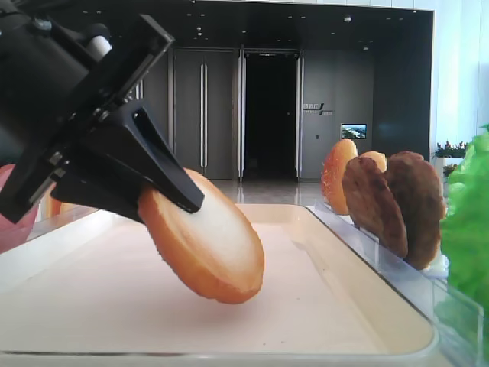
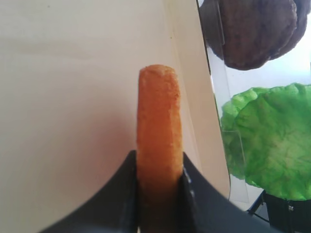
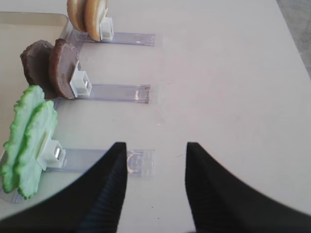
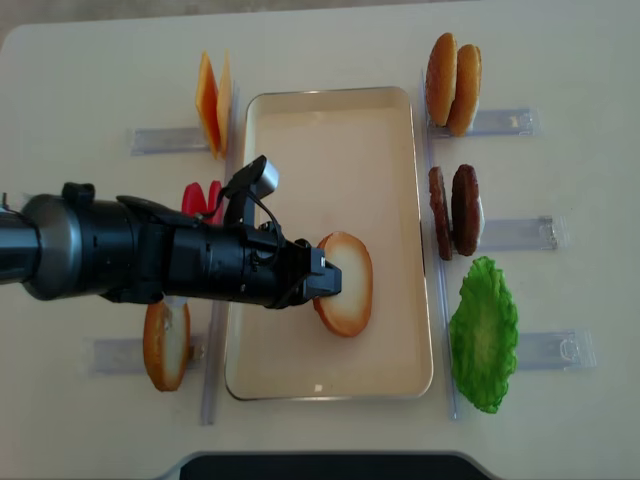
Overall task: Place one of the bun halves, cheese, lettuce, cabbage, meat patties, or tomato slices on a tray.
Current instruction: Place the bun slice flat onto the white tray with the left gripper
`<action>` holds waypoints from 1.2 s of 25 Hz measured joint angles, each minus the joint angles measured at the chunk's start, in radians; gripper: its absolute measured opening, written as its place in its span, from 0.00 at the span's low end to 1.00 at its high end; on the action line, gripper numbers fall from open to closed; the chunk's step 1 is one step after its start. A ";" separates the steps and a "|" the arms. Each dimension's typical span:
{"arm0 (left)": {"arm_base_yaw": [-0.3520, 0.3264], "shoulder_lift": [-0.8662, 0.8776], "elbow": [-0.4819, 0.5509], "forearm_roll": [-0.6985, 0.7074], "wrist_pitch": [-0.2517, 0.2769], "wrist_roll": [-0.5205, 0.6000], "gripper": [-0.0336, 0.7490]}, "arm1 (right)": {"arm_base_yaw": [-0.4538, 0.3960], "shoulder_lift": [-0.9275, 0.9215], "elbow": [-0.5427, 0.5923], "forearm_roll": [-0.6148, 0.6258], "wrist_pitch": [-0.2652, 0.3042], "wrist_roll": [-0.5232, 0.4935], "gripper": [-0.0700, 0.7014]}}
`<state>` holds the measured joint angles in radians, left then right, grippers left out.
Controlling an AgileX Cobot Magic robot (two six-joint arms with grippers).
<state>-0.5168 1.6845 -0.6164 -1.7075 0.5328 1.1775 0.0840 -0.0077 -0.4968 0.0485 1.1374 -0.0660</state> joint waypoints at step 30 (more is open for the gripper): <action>0.000 0.000 0.000 -0.002 -0.053 0.008 0.22 | 0.000 0.000 0.000 0.000 0.000 0.000 0.49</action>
<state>-0.5168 1.6845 -0.6164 -1.7094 0.4801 1.1855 0.0840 -0.0077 -0.4968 0.0485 1.1374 -0.0660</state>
